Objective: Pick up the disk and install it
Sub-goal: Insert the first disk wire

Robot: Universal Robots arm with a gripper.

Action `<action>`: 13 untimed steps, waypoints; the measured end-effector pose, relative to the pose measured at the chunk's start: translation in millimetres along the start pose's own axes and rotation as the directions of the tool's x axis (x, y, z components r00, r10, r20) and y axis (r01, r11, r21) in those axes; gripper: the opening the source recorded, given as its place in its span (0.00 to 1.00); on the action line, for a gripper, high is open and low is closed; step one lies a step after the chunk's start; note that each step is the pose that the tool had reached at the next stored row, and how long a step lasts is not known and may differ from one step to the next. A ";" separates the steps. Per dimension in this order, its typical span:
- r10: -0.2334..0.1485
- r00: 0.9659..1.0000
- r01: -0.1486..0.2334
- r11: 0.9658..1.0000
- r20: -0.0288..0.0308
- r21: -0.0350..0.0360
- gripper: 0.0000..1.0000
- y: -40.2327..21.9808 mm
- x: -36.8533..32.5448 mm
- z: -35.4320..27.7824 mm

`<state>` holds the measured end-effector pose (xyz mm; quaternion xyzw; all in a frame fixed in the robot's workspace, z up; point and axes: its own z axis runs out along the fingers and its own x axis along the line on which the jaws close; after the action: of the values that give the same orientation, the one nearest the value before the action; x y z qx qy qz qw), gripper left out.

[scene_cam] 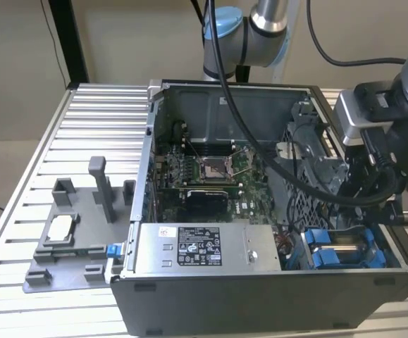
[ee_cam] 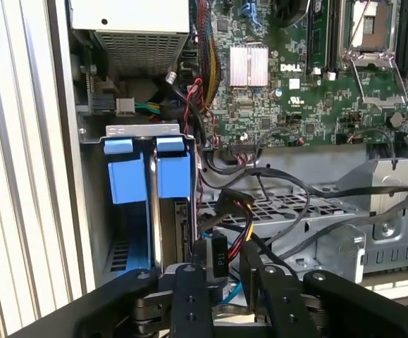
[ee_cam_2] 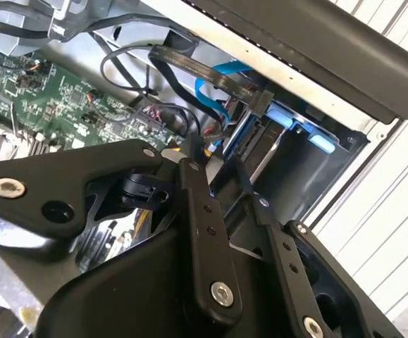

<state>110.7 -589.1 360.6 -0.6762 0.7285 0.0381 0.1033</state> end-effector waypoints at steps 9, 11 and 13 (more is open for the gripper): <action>0.000 1.000 0.000 1.000 0.000 0.000 1.00 -0.1 -0.3 -1.4; 0.000 1.000 0.000 1.000 0.000 0.000 1.00 -0.1 -0.3 -1.5; 0.000 1.000 0.000 1.000 0.000 0.000 1.00 -0.1 -0.3 -1.5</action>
<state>110.7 -589.1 362.1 -0.6762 0.7285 0.0380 0.1032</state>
